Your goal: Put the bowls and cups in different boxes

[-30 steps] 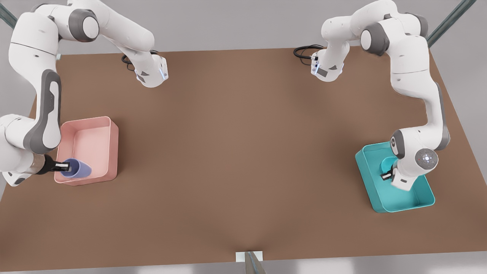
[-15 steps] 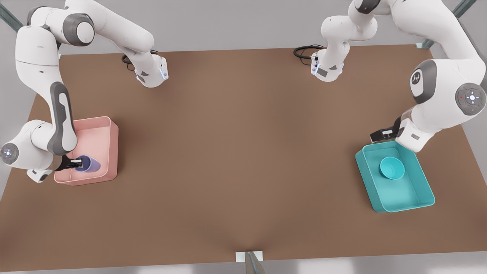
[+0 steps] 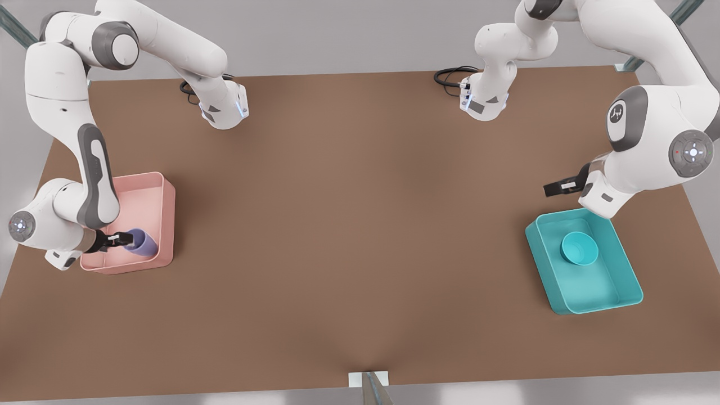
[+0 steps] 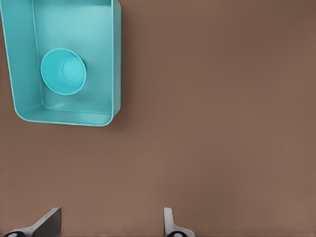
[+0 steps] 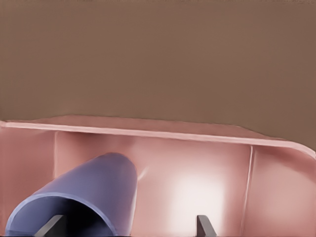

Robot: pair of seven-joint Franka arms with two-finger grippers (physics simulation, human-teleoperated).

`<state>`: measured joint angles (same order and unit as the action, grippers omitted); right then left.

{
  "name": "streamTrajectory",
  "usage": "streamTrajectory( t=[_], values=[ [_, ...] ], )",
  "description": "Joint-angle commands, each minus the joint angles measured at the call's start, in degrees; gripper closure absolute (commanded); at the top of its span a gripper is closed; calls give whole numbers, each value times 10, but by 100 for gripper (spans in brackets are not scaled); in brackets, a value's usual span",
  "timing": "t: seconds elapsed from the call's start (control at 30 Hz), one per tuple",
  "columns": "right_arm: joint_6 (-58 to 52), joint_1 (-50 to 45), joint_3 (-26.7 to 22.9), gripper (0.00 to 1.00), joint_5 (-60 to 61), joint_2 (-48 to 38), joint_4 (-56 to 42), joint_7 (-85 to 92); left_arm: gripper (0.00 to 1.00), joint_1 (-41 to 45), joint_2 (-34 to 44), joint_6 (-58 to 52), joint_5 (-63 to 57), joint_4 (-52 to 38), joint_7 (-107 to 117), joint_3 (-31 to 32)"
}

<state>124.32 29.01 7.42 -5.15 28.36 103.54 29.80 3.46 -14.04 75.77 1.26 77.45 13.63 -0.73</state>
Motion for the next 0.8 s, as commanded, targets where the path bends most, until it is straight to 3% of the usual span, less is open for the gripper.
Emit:
streamTrajectory(
  t=[0.0, 0.13, 0.27, 0.33, 0.47, 0.57, 0.77],
  values=[
    [-26, 0, 0, 0, 12, -10, 0, 62, 0, 0, 1, -9, 0, 0, 4, 0],
    [-106, -3, 4, 0, 31, -58, -18, 68, 0, 1, 0, -9, 0, 0, 4, 0],
    [-368, -88, 9, 0, 30, -62, -216, -98, 0, 1, 0, -8, 0, 0, 4, 0],
    [-458, -142, 9, 0, 27, -96, -261, -230, 0, 0, 0, -9, 0, 0, 4, 0],
    [-482, -156, 9, 0, 32, -175, -244, -272, 0, 0, 0, -9, 0, 0, 4, 0],
    [-491, -173, 8, 0, -47, -173, -232, -272, 0, 0, 0, -17, 1, -1, 4, 0],
    [-491, -219, -15, 0, 21, -175, -248, -314, 0, -8, 2, -38, 2, -4, 4, -2]
  ],
)
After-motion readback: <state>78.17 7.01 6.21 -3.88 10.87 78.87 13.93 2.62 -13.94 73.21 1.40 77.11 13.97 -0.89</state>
